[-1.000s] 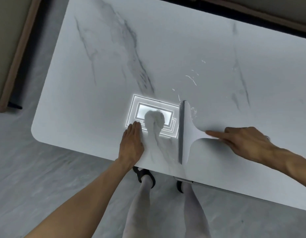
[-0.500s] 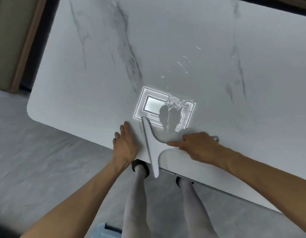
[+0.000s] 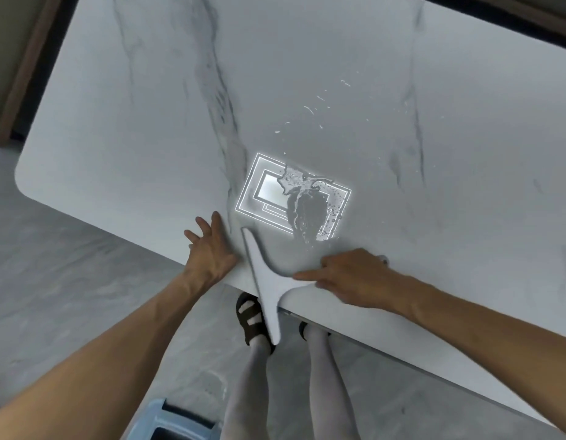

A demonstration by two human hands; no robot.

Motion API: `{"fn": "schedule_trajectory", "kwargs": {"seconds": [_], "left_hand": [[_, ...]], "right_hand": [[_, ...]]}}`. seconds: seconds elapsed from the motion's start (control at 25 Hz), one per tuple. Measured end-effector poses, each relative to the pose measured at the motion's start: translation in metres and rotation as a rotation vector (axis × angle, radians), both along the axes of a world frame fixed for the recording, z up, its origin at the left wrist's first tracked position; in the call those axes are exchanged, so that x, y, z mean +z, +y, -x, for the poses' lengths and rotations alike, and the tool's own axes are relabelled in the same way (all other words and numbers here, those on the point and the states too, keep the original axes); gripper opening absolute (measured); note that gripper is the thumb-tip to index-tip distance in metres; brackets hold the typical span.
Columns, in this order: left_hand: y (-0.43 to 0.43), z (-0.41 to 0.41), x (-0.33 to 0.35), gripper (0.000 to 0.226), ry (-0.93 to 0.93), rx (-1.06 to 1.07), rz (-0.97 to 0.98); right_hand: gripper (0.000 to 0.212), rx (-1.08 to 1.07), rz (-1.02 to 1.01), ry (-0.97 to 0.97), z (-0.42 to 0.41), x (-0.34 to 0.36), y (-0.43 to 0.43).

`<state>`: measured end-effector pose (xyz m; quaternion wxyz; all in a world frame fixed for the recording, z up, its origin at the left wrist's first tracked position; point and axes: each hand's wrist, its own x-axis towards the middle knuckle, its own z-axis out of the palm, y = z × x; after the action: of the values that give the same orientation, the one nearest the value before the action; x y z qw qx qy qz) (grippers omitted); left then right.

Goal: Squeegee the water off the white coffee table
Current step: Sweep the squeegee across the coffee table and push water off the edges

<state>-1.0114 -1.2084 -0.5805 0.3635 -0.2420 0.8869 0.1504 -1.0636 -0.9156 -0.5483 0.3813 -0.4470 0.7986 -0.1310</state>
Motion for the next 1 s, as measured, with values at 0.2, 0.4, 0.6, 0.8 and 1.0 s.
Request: {"fn": "schedule_trajectory", "kwargs": {"seconds": [0.2,0.4,0.6,0.8,1.0], "left_hand": [[-0.003,-0.003,-0.005,0.088,-0.041,-0.052,0.004],[0.005,0.006,0.009,0.081,-0.045,0.009,-0.019],[0.010,0.008,0.022,0.082,-0.066,-0.013,-0.024],[-0.004,0.004,0.034,0.059,0.134,0.234,-0.042],[-0.040,-0.012,0.038,0.061,0.261,0.513,-0.020]], "right_hand": [[0.037,-0.001,-0.007,0.064,0.003,-0.013,-0.004],[0.036,-0.111,-0.087,0.204,0.041,0.009,0.076],[0.032,-0.252,-0.247,0.266,0.075,0.046,0.144],[0.034,-0.156,-0.121,0.231,0.056,0.045,0.094],[0.035,-0.126,0.041,0.008,-0.009,0.004,-0.073]]}}
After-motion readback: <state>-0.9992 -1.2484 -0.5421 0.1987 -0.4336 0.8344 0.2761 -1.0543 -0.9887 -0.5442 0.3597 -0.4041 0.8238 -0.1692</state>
